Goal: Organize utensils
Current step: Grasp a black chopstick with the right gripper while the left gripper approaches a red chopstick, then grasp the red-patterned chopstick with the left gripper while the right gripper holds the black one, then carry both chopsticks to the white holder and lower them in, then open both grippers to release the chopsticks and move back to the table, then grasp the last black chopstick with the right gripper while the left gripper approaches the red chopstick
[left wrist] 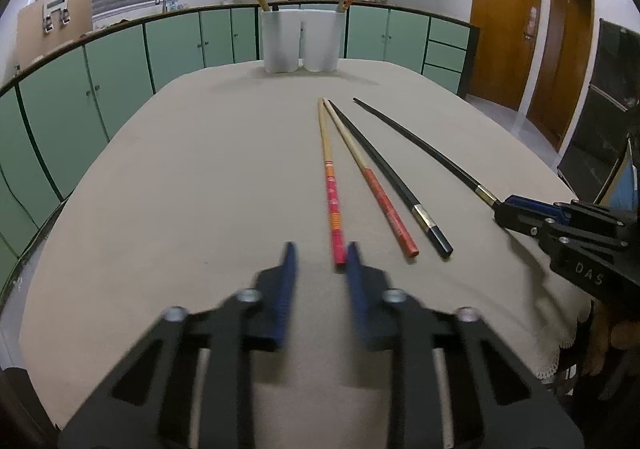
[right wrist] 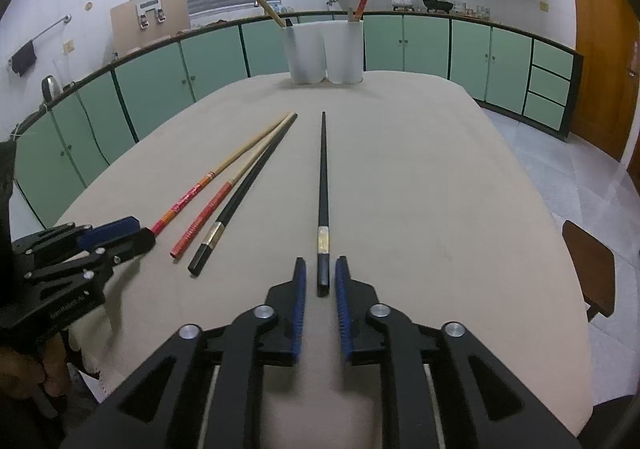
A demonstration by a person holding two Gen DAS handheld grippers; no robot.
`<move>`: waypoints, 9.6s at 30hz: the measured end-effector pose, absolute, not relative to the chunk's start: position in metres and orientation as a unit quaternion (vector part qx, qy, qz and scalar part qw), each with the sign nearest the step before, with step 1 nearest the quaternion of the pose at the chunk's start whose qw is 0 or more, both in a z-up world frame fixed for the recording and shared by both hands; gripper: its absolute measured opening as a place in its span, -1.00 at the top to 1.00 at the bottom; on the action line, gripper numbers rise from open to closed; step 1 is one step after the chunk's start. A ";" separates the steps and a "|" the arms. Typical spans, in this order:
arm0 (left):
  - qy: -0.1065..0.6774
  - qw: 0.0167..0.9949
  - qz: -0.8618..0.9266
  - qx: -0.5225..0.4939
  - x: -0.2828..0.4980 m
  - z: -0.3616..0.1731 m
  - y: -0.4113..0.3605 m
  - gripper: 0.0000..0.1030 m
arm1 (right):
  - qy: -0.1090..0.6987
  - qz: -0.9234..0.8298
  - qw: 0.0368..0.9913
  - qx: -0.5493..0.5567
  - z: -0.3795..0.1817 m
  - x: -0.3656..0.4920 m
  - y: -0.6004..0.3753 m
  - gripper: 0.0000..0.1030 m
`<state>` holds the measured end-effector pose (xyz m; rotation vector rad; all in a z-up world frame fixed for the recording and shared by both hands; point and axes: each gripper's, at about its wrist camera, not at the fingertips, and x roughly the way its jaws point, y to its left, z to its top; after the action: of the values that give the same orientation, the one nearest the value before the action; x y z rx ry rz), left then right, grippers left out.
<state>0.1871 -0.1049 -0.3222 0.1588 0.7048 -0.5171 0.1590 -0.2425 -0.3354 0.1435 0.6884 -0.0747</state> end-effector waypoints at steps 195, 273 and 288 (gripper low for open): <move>0.294 0.942 -0.146 -0.064 0.189 -0.238 0.011 -0.90 | 0.341 -0.018 0.939 0.038 -0.327 0.154 -0.192 0.07; 0.351 0.915 -0.200 0.025 0.176 -0.310 -0.085 0.49 | 0.320 -0.069 0.943 0.055 -0.338 0.146 -0.238 0.87; 0.347 0.918 -0.190 0.016 0.188 -0.317 -0.100 0.90 | 0.318 -0.088 0.942 0.067 -0.339 0.146 -0.249 0.87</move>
<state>0.1877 -0.1000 -0.3166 0.0326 0.7135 -0.3897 0.1456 -0.2491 -0.3388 0.1373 0.6479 -0.1785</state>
